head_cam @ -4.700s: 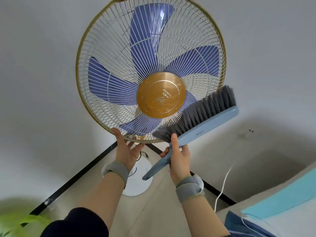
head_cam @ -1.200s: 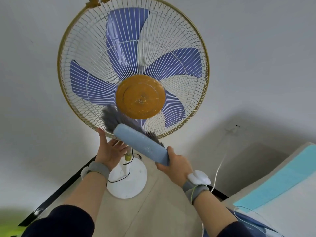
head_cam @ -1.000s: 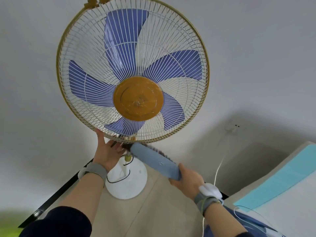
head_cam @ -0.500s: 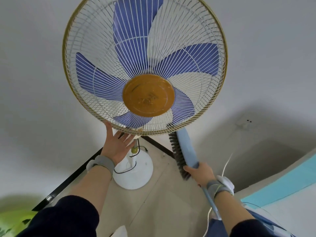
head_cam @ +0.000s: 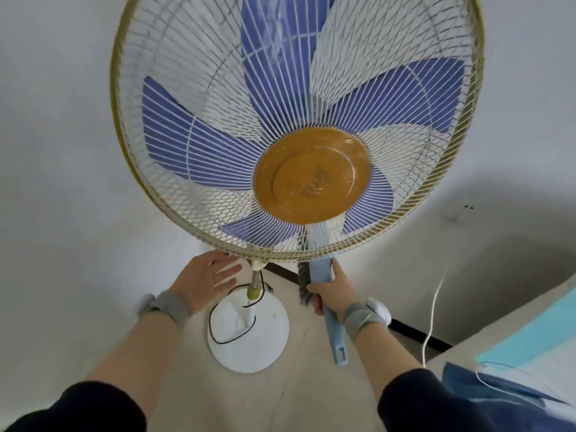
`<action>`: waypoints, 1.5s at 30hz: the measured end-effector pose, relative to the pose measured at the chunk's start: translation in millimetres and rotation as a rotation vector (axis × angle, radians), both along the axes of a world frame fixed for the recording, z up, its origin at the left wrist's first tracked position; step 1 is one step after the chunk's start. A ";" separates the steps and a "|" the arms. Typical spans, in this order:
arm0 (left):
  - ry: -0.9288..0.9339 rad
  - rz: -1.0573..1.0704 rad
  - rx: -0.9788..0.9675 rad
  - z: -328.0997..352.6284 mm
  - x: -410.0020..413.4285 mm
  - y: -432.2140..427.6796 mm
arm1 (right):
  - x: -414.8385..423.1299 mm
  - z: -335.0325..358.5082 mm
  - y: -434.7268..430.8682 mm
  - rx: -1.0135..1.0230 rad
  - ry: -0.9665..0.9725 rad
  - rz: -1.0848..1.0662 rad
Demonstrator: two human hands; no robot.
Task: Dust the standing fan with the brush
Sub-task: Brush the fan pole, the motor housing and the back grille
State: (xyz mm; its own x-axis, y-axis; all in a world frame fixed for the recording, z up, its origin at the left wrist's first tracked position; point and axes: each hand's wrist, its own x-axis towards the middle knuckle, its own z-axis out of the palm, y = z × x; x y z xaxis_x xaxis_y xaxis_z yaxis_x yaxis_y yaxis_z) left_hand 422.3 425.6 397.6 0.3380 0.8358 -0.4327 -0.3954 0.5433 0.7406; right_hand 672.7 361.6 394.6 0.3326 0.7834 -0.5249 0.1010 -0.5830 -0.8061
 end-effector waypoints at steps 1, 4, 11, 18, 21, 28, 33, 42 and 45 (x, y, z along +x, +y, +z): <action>0.043 0.016 0.019 -11.3 1.5 8.6 | -4.3 -11.7 7.1 0.021 0.019 -0.021; 0.157 0.020 0.080 -45.9 10.4 33.6 | -8.8 -44.3 27.7 0.072 -0.059 -0.014; 0.447 0.019 0.359 -120.5 40.9 94.9 | -21.2 -108.6 79.4 0.293 -0.082 -0.072; 0.543 -0.110 0.761 -186.2 51.2 108.9 | -31.6 -156.2 117.9 0.600 -0.109 -0.150; 0.499 -0.078 0.877 -211.9 60.3 110.0 | -32.4 -171.8 128.3 0.676 -0.134 -0.102; 0.511 -0.012 0.855 -217.2 62.1 114.0 | -52.6 -147.2 133.8 0.678 -0.362 0.043; 0.593 -0.103 0.853 -217.0 57.9 121.9 | -56.9 -137.6 145.4 0.671 -0.456 0.050; 0.656 -0.285 0.802 -206.1 64.8 143.9 | -50.2 -128.2 152.0 0.609 -0.609 0.068; 0.664 -0.306 0.820 -205.7 76.2 151.2 | -47.7 -131.4 155.0 0.622 -0.631 0.046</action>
